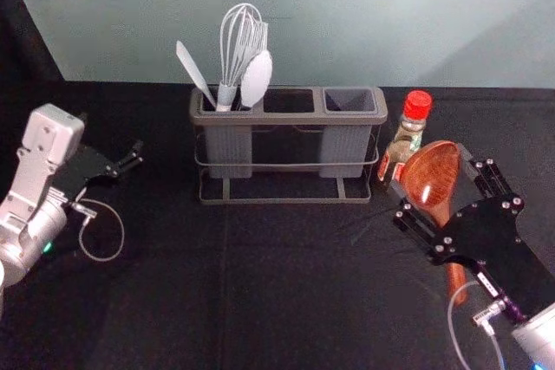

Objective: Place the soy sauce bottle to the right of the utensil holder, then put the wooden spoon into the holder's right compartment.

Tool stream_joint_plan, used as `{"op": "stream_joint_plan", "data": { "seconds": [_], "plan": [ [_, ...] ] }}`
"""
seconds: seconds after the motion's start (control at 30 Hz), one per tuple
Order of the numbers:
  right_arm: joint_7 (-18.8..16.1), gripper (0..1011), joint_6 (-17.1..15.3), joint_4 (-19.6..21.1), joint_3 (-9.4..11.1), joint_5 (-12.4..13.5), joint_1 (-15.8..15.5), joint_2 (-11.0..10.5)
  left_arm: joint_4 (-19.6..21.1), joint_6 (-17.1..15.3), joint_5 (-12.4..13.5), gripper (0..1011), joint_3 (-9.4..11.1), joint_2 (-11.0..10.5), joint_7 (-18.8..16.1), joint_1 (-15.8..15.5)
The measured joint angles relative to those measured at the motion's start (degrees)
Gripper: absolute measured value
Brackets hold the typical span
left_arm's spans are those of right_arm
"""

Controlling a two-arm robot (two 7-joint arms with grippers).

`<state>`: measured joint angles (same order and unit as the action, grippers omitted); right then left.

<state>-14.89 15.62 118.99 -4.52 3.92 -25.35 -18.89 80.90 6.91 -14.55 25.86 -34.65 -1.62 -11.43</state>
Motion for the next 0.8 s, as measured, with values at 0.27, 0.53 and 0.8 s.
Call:
{"op": "stream_joint_plan", "data": {
  "seconds": [0.27, 0.53, 0.8],
  "plan": [
    [-0.56, 837, -0.01, -1.77, -0.77, 0.65, 3.38, 0.35, 0.0, 0.0, 0.0, 1011, 0.0, 0.0, 0.0, 0.0],
    [-2.97, 837, -0.74, -5.55, -2.67, 3.66, 11.54, 0.46, 0.0, 0.0, 0.0, 1011, 0.0, 0.0, 0.0, 0.0],
    [-5.24, 837, -0.16, -9.87, -4.74, 6.57, 18.41, 0.59, 0.0, 0.0, 0.0, 1011, 0.0, 0.0, 0.0, 0.0]
  ]
}}
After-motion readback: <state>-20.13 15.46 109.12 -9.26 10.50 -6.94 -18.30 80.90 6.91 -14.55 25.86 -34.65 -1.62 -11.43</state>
